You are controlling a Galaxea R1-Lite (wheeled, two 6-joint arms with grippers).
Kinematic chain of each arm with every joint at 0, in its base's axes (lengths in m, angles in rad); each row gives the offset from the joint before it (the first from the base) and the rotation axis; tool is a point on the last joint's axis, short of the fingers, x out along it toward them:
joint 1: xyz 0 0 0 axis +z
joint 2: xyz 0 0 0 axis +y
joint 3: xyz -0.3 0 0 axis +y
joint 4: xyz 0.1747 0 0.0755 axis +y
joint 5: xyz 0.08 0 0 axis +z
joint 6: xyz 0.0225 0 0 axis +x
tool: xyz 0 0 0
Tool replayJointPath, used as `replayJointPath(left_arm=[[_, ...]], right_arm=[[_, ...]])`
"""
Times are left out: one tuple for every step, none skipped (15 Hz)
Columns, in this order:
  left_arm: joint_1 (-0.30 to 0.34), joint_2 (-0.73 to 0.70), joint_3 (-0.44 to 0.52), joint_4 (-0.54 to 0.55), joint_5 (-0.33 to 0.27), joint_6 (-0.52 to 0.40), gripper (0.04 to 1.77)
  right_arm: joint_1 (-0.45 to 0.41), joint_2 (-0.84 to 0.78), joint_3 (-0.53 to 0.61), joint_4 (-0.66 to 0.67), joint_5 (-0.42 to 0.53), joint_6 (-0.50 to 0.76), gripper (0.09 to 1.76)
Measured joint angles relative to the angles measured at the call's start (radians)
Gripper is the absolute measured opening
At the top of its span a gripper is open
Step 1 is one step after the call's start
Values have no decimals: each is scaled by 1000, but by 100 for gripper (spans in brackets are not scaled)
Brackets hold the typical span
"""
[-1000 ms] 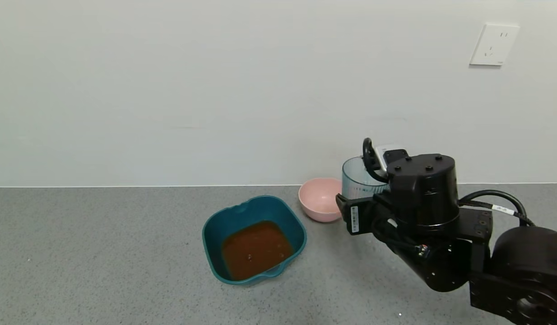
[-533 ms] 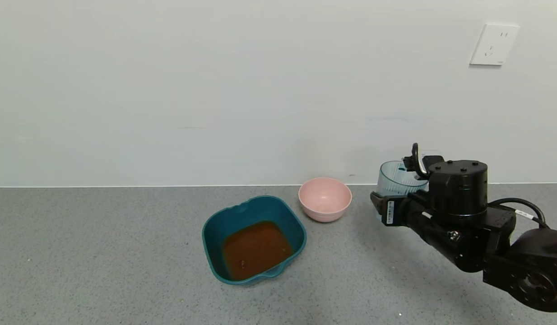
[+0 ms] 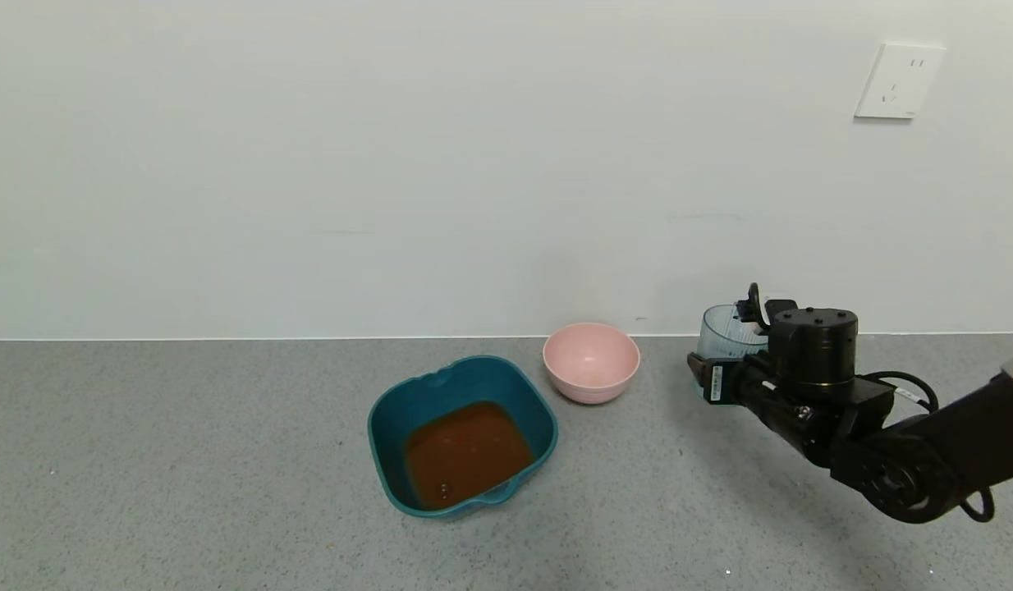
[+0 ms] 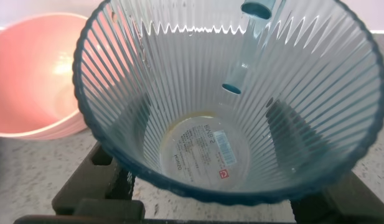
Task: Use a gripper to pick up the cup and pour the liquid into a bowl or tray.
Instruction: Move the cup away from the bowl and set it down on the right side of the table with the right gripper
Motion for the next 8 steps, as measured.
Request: replayJointPath(left_arm=[[0, 0, 0, 0, 0, 0, 172], [0, 0, 0, 0, 0, 0, 172], [0, 0, 0, 0, 0, 0, 172], [0, 0, 0, 0, 0, 0, 172], [0, 0, 0, 0, 0, 0, 172], [0, 0, 0, 0, 0, 0, 172], [0, 0, 0, 0, 0, 0, 172], [0, 0, 0, 0, 0, 0, 172]], right_arm=[[-16, 31, -24, 0, 9, -3, 134], [-32, 58, -50, 2, 13, -5, 134], [-45, 85, -74, 4, 24, -7, 134], [-53, 107, -91, 4, 37, -7, 134], [-58, 127, -106, 5, 46, -8, 134], [-61, 144, -117, 4, 48, -8, 134], [-63, 159, -129, 5, 48, -9, 134], [-66, 175, -139, 5, 49, -16, 134]])
